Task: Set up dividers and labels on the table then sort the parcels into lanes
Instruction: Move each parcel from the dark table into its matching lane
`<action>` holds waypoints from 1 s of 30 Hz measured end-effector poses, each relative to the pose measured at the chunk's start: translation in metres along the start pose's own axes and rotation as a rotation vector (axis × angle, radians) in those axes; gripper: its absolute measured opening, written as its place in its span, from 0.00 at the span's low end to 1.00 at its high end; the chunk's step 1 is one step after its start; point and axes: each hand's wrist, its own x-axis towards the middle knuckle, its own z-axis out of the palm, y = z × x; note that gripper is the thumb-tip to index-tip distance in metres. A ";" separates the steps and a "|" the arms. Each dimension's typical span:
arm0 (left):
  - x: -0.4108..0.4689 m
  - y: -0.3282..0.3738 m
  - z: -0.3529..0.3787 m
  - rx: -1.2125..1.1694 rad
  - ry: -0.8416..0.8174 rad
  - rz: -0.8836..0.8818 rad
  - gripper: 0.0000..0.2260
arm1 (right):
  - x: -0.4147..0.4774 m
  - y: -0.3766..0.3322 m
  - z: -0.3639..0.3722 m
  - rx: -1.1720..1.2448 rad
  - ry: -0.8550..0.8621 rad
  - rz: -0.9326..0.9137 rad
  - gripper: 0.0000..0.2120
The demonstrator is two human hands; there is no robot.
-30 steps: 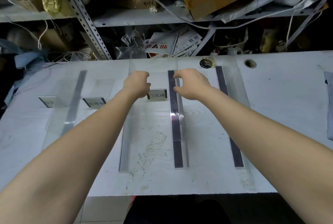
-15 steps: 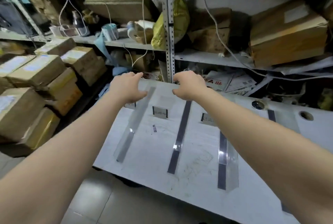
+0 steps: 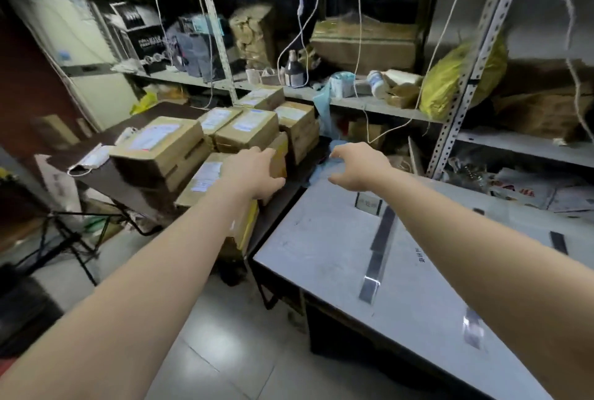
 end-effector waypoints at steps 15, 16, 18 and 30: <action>0.036 -0.272 -0.019 -0.290 0.108 -0.340 0.26 | 0.163 -0.242 0.054 0.295 0.024 -0.155 0.23; 0.040 -0.288 -0.016 -0.327 0.087 -0.371 0.27 | 0.172 -0.253 0.059 0.329 0.022 -0.138 0.23; 0.048 -0.316 -0.004 -0.410 0.044 -0.422 0.30 | 0.189 -0.272 0.071 0.385 0.017 -0.103 0.25; 0.072 -0.390 0.065 -1.140 -0.108 -0.291 0.27 | 0.211 -0.346 0.126 0.680 0.121 0.254 0.24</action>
